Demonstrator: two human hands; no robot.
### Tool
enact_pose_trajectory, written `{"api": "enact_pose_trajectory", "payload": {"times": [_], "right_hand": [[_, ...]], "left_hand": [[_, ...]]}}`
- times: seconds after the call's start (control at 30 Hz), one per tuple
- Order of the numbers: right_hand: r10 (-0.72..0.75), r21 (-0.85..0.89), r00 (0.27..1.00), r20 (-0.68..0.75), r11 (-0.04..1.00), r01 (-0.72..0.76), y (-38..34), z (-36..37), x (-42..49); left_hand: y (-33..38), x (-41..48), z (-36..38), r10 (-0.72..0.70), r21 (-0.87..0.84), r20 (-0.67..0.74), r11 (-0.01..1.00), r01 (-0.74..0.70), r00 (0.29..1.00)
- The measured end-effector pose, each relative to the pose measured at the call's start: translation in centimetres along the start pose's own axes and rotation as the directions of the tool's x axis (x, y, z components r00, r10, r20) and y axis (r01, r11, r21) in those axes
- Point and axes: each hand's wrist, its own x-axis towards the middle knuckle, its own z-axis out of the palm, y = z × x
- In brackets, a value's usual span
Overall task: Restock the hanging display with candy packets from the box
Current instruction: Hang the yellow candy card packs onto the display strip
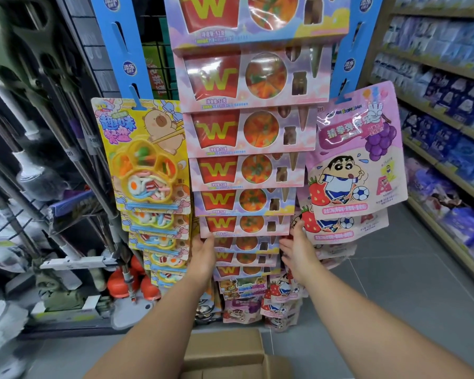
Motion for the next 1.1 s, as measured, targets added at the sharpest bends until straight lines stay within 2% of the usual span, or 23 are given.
{"api": "enact_pose_trajectory", "payload": {"times": [0.17, 0.33, 0.67, 0.83, 1.1], "right_hand": [[0.038, -0.037, 0.998, -0.054, 0.999, -0.040, 1.0, 0.4, 0.9], [0.033, -0.027, 0.998, -0.049, 0.999, -0.034, 1.5, 0.3, 1.7], [-0.019, -0.021, 0.999, -0.041, 1.000, 0.018, 1.5, 0.3, 2.8], [-0.044, -0.041, 0.999, -0.018, 0.998, 0.044, 1.7, 0.7, 2.5], [-0.024, -0.080, 0.999, 0.038, 0.996, 0.027, 1.4, 0.7, 2.0]], "left_hand": [[-0.1, 0.1, 0.4, -0.018, -0.066, -0.042, 0.998, 0.016, 0.999], [-0.7, 0.5, 0.2, -0.026, -0.083, -0.047, 0.996, 0.022, 0.999], [-1.1, 1.5, 0.5, -0.050, 0.011, -0.044, 0.999, 0.050, 0.998], [-0.2, 0.6, 1.3, -0.041, 0.138, -0.055, 0.989, 0.048, 0.998], [-0.2, 1.5, 2.5, -0.070, 0.133, -0.104, 0.988, 0.083, 0.992]]}}
